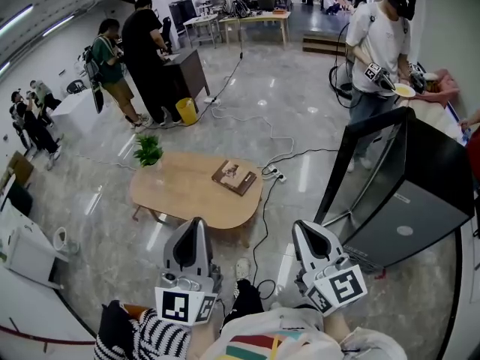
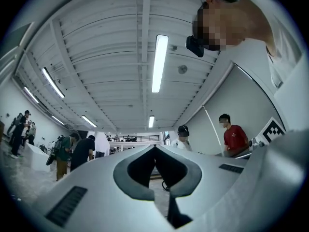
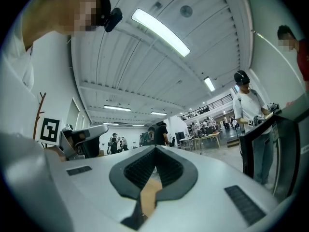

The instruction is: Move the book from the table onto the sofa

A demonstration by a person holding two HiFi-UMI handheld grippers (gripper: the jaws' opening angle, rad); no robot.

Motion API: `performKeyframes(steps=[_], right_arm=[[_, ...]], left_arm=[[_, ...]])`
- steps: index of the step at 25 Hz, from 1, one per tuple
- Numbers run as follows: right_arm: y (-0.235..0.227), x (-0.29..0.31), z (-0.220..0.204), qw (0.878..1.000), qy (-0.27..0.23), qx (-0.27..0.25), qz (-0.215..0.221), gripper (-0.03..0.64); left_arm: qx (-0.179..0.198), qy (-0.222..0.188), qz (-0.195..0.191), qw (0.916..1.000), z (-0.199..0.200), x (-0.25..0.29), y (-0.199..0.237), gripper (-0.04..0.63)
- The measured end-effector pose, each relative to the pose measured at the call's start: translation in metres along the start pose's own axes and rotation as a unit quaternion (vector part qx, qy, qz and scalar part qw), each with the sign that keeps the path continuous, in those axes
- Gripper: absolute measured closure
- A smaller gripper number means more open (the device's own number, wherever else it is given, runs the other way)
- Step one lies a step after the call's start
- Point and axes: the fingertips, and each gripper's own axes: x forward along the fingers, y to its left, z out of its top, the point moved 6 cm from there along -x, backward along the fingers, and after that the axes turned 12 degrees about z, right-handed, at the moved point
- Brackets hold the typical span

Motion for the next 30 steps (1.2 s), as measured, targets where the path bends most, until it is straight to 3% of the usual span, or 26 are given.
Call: performKeyframes(steps=[4,8,17,25,30], right_arm=[[-0.01,0.023,-0.005,1.0,0.015,0.001,-0.001,0.603],[-0.02,0.058,-0.003,0.998,0.038,-0.048,-0.001,0.603],[-0.045,0.185,-0.002,0.994,0.076,-0.081,0.022,0.603],[-0.05,0.311,-0.003,0.989,0.079,-0.104,0.073,0.603],[-0.055,0.367,-0.016,0.99,0.087,-0.081,0.079,0.603]], left_arm=[[-0.007,-0.001,-0.001,1.0,-0.012,0.023,0.017,0.588],[-0.013,-0.002,-0.004,0.9999,-0.034,0.051,0.042,0.588],[-0.055,0.02,0.041,0.9974,-0.081,0.121,0.142,0.588],[-0.047,0.009,0.106,0.9932,-0.095,0.163,0.241,0.588],[-0.035,0.023,0.11,0.993,-0.097,0.193,0.277,0.588]])
